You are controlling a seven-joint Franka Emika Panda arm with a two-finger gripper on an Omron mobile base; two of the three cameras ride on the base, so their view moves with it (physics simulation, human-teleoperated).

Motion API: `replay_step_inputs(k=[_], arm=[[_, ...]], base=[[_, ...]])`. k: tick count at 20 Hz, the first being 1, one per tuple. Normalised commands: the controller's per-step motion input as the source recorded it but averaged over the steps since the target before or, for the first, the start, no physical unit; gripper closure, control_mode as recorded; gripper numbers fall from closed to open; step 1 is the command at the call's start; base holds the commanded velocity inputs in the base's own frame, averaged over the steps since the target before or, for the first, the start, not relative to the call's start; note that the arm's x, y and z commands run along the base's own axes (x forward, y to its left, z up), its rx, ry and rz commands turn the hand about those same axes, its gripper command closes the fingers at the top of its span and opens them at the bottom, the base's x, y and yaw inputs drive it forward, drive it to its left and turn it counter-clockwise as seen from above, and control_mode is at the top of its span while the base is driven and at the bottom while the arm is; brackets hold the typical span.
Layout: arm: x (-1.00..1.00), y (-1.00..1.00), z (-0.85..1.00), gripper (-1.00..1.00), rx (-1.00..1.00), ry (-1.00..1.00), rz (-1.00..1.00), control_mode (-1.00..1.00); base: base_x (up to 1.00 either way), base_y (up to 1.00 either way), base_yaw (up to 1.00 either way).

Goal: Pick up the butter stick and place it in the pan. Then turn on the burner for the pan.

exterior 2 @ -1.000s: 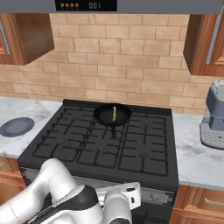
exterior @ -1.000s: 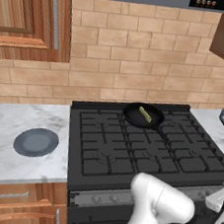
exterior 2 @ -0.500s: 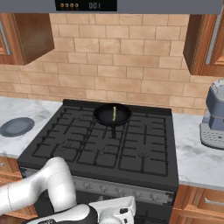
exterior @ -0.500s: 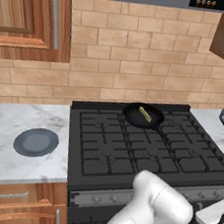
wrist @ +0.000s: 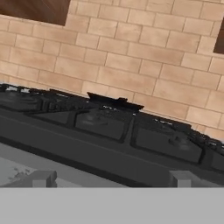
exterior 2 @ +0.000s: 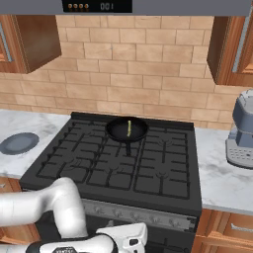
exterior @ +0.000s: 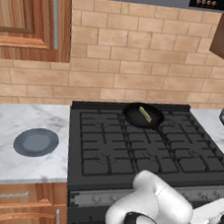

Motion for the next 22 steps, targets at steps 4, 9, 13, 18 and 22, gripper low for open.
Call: replay_step_inputs(k=[4, 9, 13, 18, 22], arm=[[0.01, -0.19, -0.22, -1.00, 0.07, -0.08, 0.01, -1.00], [0.09, -0.22, -0.17, -1.00, 0.08, -0.02, 0.00, -1.00], [0.18, -0.09, -0.18, -1.00, 0.08, 0.00, 0.01, -1.00], [0.18, 0.00, -0.26, -1.00, 0.09, 0.00, 0.05, -1.00], [0.09, -0.11, -0.18, -1.00, 0.05, 0.00, 0.03, -1.00]], base=[[0.00, 0.00, 0.00], [0.00, 0.00, 0.00], [0.00, 0.00, 0.00], [0.00, 0.00, 0.00], [0.00, 0.00, 0.00]])
